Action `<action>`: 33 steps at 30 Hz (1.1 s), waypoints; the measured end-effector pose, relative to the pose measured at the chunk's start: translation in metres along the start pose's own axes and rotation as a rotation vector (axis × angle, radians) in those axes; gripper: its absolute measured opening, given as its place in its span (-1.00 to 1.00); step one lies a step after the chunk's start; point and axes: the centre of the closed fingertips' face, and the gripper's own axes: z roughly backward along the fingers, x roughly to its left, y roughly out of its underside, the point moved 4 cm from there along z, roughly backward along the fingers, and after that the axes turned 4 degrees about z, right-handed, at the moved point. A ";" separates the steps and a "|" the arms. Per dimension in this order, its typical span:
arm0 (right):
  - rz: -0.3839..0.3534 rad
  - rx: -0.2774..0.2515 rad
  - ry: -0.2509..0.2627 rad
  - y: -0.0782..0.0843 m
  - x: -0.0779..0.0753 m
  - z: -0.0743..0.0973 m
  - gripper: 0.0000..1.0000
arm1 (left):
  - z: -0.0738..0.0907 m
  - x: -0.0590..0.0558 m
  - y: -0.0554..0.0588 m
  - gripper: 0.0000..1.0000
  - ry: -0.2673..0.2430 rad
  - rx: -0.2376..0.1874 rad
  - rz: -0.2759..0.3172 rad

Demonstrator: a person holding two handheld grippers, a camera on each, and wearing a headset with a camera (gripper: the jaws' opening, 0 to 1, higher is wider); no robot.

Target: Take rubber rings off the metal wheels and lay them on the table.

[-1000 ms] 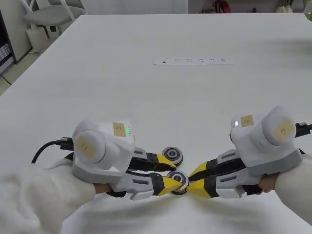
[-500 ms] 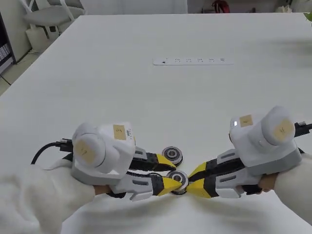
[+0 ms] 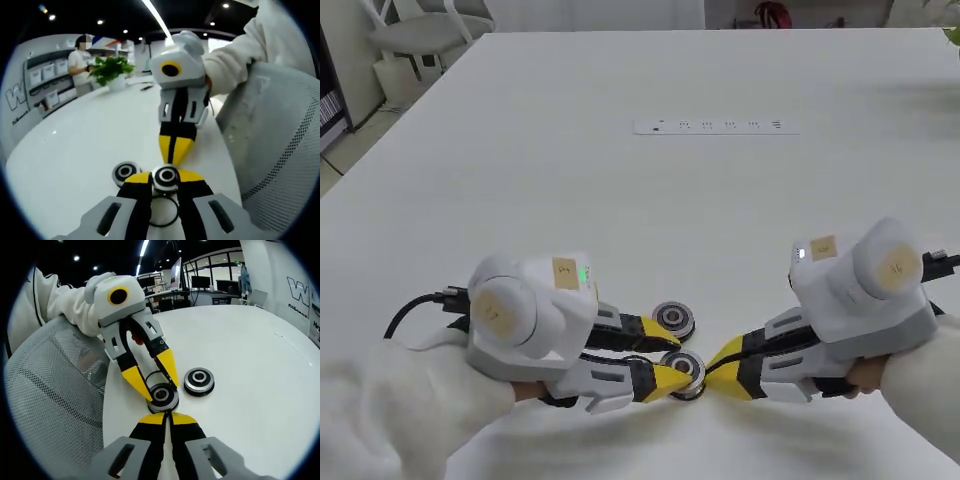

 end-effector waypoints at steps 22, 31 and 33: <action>-0.170 -0.032 -0.014 0.000 -0.004 0.005 -1.00 | 0.004 -0.006 0.001 -0.71 0.014 0.000 -0.006; -0.334 -0.071 -0.028 -0.001 -0.007 0.008 -1.00 | 0.004 -0.005 0.002 -0.72 0.015 -0.009 0.007; -0.356 -0.076 -0.032 0.000 -0.009 0.009 -1.00 | 0.004 -0.005 0.002 -0.72 0.015 -0.010 0.013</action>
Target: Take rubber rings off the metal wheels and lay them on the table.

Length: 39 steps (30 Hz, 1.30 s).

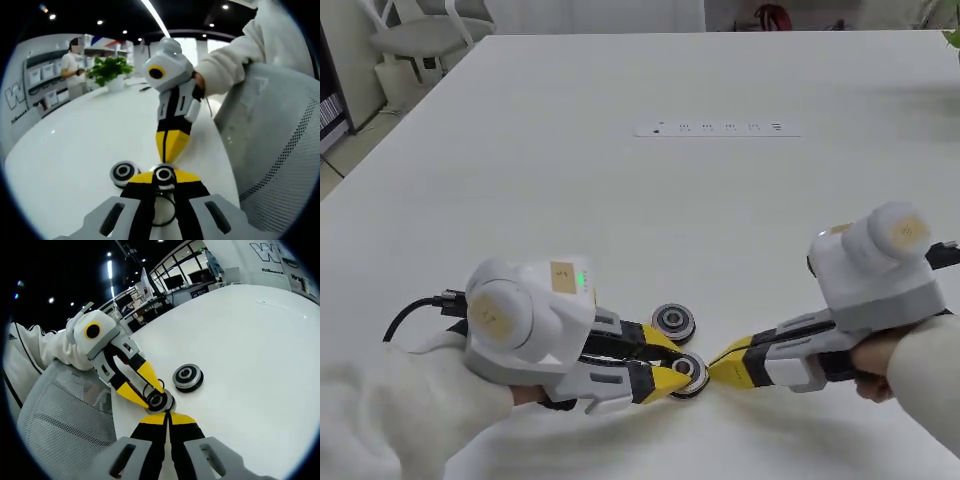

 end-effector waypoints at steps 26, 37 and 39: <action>-0.098 -0.047 -0.025 -0.006 0.011 0.001 -1.00 | -0.001 0.001 0.002 -0.72 -0.004 -0.012 0.011; -0.103 -0.045 -0.030 -0.008 0.013 0.001 -1.00 | -0.001 0.001 0.001 -0.72 -0.008 -0.015 0.013; -0.102 -0.044 -0.030 -0.008 0.013 0.001 -1.00 | -0.001 0.000 0.001 -0.72 -0.008 -0.014 0.010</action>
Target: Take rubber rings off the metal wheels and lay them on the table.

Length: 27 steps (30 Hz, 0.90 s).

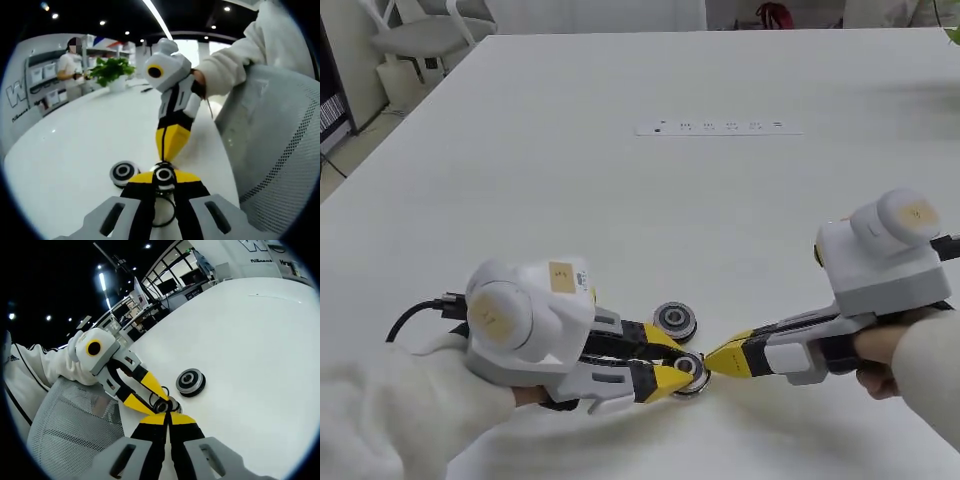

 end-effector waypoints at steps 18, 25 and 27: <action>0.014 -0.002 -0.012 -0.003 0.004 0.000 -1.00 | -0.001 -0.001 0.000 -0.72 -0.002 0.001 -0.006; 0.020 -0.004 -0.013 -0.003 0.004 0.000 -1.00 | -0.001 -0.001 0.000 -0.72 -0.004 0.001 -0.005; 0.019 -0.006 -0.016 -0.003 0.005 0.000 -1.00 | -0.001 -0.001 -0.001 -0.72 -0.004 0.001 -0.004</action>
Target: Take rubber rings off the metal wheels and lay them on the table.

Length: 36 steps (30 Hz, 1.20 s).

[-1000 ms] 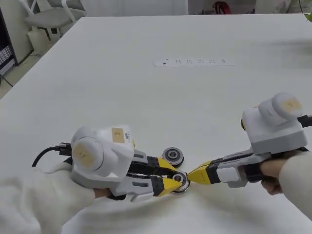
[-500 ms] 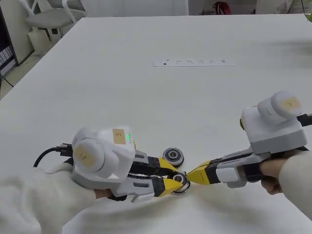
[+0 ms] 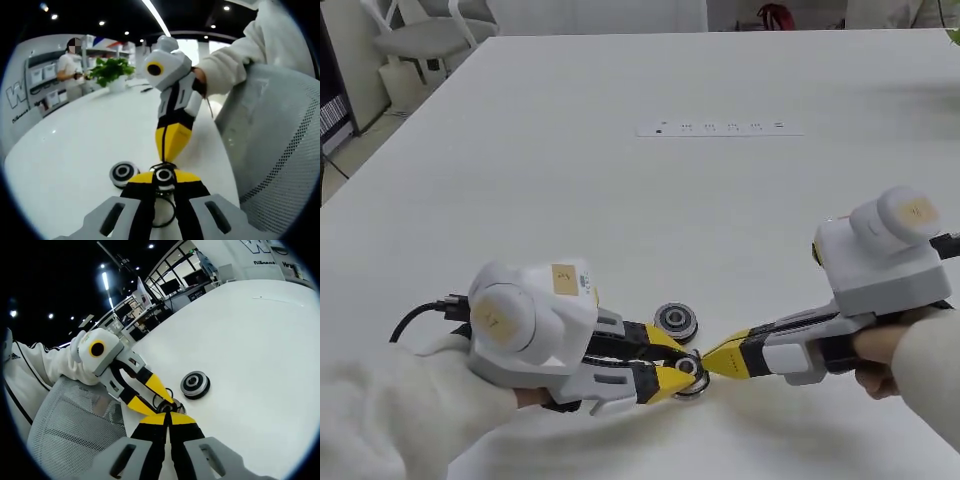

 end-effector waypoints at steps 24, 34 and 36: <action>-0.002 -0.021 -0.025 -0.004 0.004 0.000 -1.00 | 0.000 -0.001 -0.001 -0.72 -0.006 0.001 0.006; 0.000 -0.025 -0.028 -0.004 0.004 0.000 -1.00 | -0.001 -0.001 -0.001 -0.72 -0.009 0.003 0.006; -0.003 -0.027 -0.031 -0.005 0.005 0.000 -1.00 | -0.001 -0.001 -0.001 -0.72 -0.009 0.004 0.004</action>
